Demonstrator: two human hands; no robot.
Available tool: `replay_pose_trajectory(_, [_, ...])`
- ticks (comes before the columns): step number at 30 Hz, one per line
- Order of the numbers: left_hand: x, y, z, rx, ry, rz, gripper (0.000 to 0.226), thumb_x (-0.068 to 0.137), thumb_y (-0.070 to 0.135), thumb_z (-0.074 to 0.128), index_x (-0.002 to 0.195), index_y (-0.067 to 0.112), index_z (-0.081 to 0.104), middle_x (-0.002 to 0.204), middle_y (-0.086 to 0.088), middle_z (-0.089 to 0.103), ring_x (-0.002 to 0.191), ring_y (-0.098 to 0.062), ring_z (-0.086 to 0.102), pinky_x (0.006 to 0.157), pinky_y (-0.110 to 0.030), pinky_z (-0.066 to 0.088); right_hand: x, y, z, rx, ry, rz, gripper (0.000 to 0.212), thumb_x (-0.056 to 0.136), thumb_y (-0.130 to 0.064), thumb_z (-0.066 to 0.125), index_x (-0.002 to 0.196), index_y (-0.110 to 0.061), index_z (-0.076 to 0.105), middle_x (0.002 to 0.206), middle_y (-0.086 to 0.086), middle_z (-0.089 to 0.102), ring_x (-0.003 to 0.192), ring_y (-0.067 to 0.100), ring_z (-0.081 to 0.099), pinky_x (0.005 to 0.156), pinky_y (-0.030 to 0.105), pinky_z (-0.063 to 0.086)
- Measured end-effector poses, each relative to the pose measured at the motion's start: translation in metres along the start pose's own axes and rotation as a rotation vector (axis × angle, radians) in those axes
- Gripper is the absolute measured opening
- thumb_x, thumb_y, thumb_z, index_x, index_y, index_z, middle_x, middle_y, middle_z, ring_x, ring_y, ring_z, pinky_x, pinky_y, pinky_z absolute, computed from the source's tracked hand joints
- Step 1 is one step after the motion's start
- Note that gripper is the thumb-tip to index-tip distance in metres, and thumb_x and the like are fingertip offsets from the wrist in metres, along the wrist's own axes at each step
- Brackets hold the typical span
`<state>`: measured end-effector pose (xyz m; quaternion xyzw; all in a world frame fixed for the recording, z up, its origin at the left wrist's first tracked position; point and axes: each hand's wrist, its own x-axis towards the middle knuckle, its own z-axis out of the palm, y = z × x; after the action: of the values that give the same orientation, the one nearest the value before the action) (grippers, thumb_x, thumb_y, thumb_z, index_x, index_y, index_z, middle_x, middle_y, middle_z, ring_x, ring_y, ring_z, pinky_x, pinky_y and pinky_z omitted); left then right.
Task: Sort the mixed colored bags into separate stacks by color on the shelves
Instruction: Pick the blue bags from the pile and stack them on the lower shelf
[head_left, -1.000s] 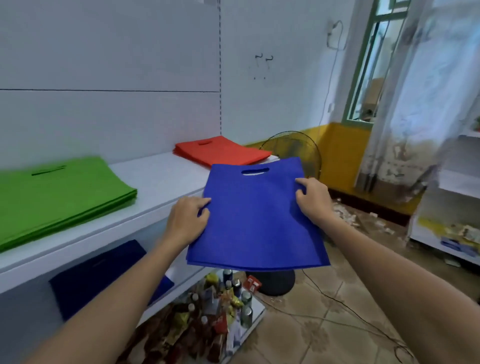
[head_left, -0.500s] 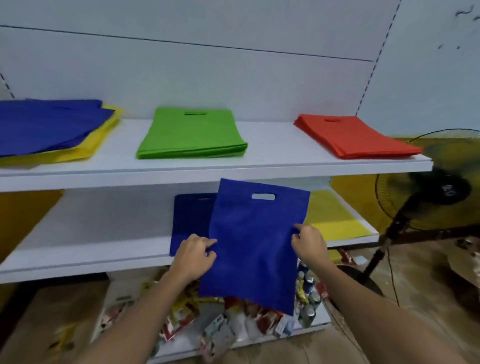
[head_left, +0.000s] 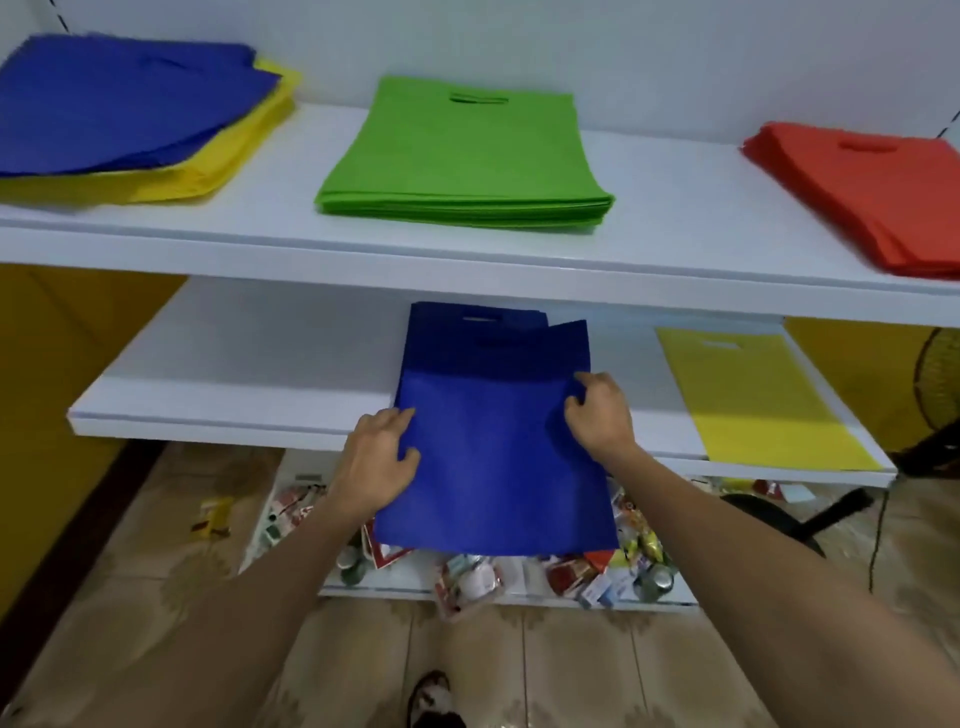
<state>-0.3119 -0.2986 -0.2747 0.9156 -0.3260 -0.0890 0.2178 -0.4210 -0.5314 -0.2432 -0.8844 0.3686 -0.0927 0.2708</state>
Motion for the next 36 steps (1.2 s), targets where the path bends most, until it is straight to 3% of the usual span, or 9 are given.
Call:
replay_pose_trajectory(7, [0.054, -0.029, 0.02, 0.021, -0.072, -0.044, 0.055, 0.09, 0.023, 0.05, 0.141, 0.008, 0.037, 0.143, -0.012, 0.041, 0.128, -0.03, 0.038, 0.107, -0.035, 0.028, 0.057, 0.003, 0.048, -0.271, -0.034, -0.067, 0.053, 0.09, -0.022, 0.053, 0.14, -0.009, 0.038, 0.139, 0.014, 0.042, 0.127, 0.032, 0.036, 0.101, 0.042, 0.033])
replay_pose_trajectory(13, [0.106, -0.059, 0.039, -0.002, 0.028, -0.003, 0.071, 0.073, 0.038, 0.038, 0.133, 0.001, 0.048, 0.131, -0.021, 0.052, 0.114, -0.041, 0.048, 0.099, -0.041, 0.038, 0.116, 0.007, 0.086, -0.311, -0.073, -0.079, 0.056, 0.092, -0.028, 0.049, 0.142, -0.011, 0.031, 0.144, 0.011, 0.034, 0.132, 0.029, 0.029, 0.104, 0.04, 0.029])
replay_pose_trajectory(17, [0.133, -0.069, 0.043, 0.014, -0.013, -0.05, 0.075, 0.078, 0.047, 0.048, 0.144, 0.014, 0.032, 0.145, -0.01, 0.037, 0.127, -0.035, 0.037, 0.104, -0.038, 0.033, 0.141, 0.005, 0.103, -0.294, -0.026, -0.104, 0.055, 0.094, -0.025, 0.047, 0.143, -0.009, 0.028, 0.146, 0.012, 0.031, 0.132, 0.03, 0.028, 0.102, 0.042, 0.03])
replay_pose_trajectory(20, [0.142, -0.07, 0.052, 0.174, -0.032, -0.05, 0.075, 0.085, 0.046, 0.057, 0.147, 0.02, 0.022, 0.148, -0.008, 0.029, 0.132, -0.032, 0.03, 0.104, -0.039, 0.031, 0.147, 0.012, 0.111, -0.329, -0.045, 0.01, 0.06, 0.096, -0.032, 0.045, 0.147, -0.012, 0.019, 0.147, 0.014, 0.027, 0.131, 0.033, 0.028, 0.101, 0.045, 0.032])
replay_pose_trajectory(25, [0.139, -0.063, 0.058, 0.11, 0.049, -0.041, 0.066, 0.086, 0.041, 0.06, 0.14, 0.011, 0.038, 0.138, -0.016, 0.044, 0.123, -0.036, 0.04, 0.099, -0.04, 0.037, 0.134, 0.017, 0.111, -0.25, 0.005, 0.198, 0.054, 0.098, -0.039, 0.035, 0.142, -0.009, 0.027, 0.14, 0.02, 0.035, 0.128, 0.036, 0.033, 0.102, 0.044, 0.032])
replay_pose_trajectory(32, [0.143, -0.037, 0.054, 0.009, -0.178, -0.127, 0.076, 0.092, 0.049, 0.045, 0.149, 0.02, 0.005, 0.153, -0.011, 0.016, 0.136, -0.036, 0.017, 0.109, -0.043, 0.024, 0.107, 0.024, 0.092, -0.15, -0.106, 0.073, 0.06, 0.093, -0.027, 0.046, 0.146, -0.011, 0.022, 0.14, 0.014, 0.039, 0.127, 0.033, 0.035, 0.101, 0.043, 0.038])
replay_pose_trajectory(36, [0.115, -0.043, 0.028, -0.038, -0.084, -0.127, 0.066, 0.086, 0.042, 0.049, 0.143, 0.015, 0.03, 0.14, -0.017, 0.041, 0.128, -0.038, 0.037, 0.104, -0.042, 0.036, 0.091, 0.007, 0.066, -0.202, -0.094, 0.02, 0.055, 0.092, -0.018, 0.045, 0.143, -0.01, 0.028, 0.139, 0.013, 0.041, 0.125, 0.032, 0.036, 0.099, 0.042, 0.037])
